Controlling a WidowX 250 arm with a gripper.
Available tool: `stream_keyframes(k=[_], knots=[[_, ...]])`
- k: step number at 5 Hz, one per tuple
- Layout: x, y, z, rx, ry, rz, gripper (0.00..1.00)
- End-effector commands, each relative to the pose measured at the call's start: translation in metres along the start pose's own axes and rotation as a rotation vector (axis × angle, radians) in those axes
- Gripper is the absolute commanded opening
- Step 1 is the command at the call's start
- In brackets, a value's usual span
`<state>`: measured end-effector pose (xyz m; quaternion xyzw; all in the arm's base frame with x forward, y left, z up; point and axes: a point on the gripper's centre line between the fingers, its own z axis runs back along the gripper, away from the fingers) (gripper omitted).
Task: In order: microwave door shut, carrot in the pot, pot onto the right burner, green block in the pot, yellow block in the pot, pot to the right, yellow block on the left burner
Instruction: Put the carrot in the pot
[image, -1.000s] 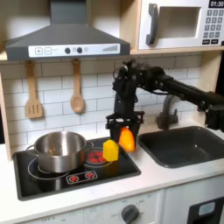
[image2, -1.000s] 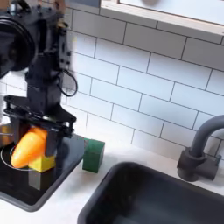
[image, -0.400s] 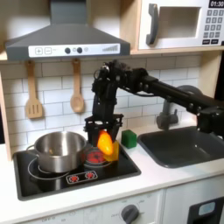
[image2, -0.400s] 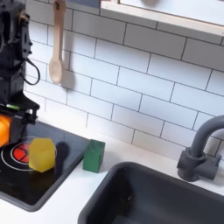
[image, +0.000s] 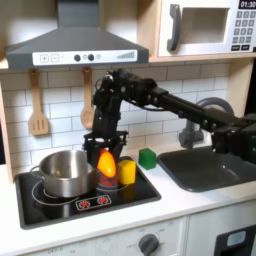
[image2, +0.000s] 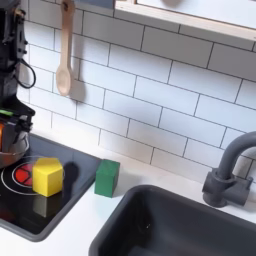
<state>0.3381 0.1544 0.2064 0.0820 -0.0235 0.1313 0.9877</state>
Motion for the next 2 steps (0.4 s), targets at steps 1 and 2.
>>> stream_keyframes(k=[1,2], knots=[[0.024,0.007,-0.008,0.069,-0.019,-0.01,0.0],[0.038,0.015,-0.012,0.08,-0.025,-0.011,0.0]])
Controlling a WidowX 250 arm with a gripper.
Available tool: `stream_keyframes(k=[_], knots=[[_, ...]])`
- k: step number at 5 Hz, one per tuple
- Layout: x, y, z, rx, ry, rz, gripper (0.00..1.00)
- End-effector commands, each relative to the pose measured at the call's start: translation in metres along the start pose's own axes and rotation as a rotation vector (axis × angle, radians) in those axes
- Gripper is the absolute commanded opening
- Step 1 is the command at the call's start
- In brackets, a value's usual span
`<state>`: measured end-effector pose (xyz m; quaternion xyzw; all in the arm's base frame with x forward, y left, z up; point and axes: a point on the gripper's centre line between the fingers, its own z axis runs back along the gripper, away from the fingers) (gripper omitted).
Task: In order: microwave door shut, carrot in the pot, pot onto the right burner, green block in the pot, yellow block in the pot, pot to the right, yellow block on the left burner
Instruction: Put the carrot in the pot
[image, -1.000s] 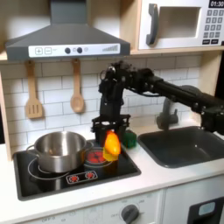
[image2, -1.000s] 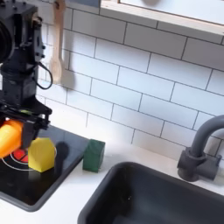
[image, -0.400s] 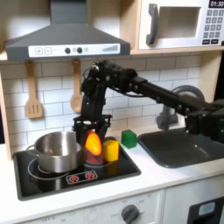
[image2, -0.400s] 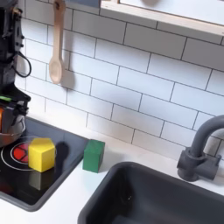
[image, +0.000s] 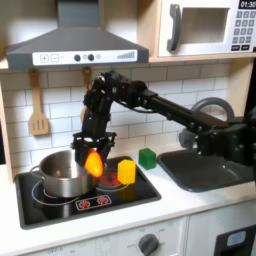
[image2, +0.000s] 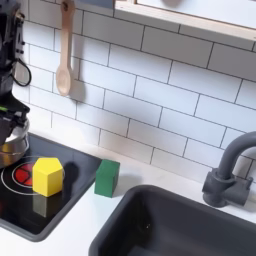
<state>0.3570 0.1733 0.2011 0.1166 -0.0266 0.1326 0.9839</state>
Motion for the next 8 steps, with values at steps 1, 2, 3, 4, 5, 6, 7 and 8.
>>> stream_keyframes(k=[1,2,3,4,5,6,7,8], knots=[[0.027,0.005,-0.01,0.024,0.005,-0.041,0.0],[0.034,0.006,-0.016,0.023,0.01,-0.053,0.0],[0.037,0.003,-0.018,0.033,0.004,-0.07,0.0],[0.031,0.004,-0.017,0.039,0.005,-0.07,0.0],[0.025,0.002,-0.029,0.033,0.03,-0.077,1.0],[0.015,-0.003,-0.037,0.018,0.041,-0.087,1.0],[0.004,-0.01,-0.034,0.008,0.04,-0.089,1.0],[0.001,-0.016,-0.033,-0.009,0.044,-0.08,1.0]])
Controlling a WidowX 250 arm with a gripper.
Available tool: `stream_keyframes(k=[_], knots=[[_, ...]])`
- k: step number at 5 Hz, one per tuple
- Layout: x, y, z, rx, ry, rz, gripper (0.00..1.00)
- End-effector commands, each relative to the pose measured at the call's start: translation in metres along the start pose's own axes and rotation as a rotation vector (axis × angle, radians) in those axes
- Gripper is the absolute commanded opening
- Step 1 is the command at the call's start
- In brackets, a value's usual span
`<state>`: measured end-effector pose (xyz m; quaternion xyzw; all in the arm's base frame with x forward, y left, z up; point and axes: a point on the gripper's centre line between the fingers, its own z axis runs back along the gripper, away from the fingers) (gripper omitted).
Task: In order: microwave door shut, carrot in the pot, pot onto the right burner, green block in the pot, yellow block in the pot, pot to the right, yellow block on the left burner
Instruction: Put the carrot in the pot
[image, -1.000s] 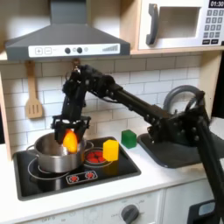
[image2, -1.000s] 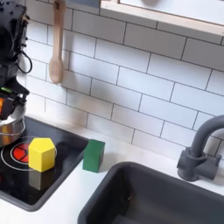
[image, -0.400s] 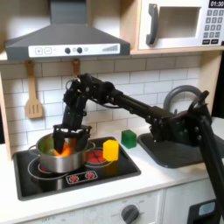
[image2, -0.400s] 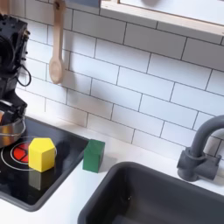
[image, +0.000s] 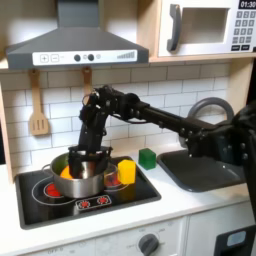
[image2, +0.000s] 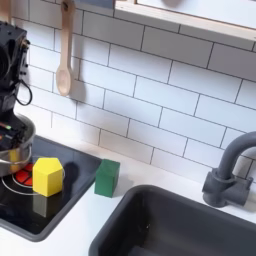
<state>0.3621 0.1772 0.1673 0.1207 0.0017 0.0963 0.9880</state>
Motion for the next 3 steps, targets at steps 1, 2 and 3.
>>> stream_keyframes(k=[1,2,3], knots=[[-0.002,-0.023,0.005,-0.034,-0.015,-0.01,1.0],[-0.006,-0.037,0.006,-0.051,-0.01,-0.029,1.0],[-0.011,-0.042,0.009,-0.048,-0.006,-0.032,1.0]])
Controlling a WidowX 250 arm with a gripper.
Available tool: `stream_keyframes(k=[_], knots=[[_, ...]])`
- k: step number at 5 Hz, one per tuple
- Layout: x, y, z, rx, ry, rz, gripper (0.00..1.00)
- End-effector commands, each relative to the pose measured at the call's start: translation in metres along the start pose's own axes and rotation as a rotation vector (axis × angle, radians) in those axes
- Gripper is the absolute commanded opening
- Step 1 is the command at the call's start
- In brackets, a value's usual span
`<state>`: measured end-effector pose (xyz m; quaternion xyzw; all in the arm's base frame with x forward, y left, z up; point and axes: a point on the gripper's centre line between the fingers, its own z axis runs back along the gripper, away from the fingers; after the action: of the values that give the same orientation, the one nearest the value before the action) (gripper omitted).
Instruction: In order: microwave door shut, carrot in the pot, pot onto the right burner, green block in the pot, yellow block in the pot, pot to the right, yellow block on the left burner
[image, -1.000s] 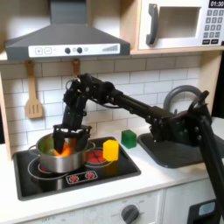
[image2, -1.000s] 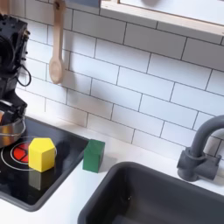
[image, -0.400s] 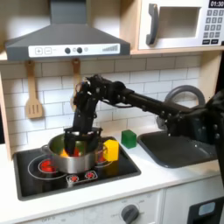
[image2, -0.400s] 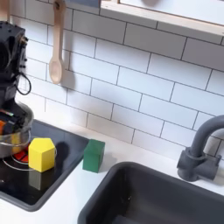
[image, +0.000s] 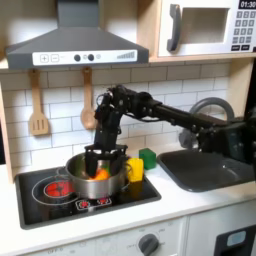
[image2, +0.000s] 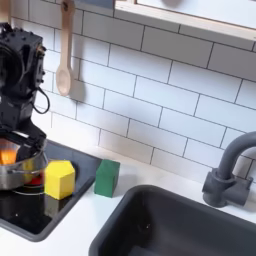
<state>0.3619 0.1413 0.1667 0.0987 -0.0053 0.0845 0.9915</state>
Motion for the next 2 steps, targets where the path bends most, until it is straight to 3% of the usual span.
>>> stream_keyframes(k=[1,2], knots=[[-0.004,-0.005,0.02,0.035,-0.014,0.019,1.0],[-0.011,-0.016,0.031,0.044,0.005,-0.032,1.0]])
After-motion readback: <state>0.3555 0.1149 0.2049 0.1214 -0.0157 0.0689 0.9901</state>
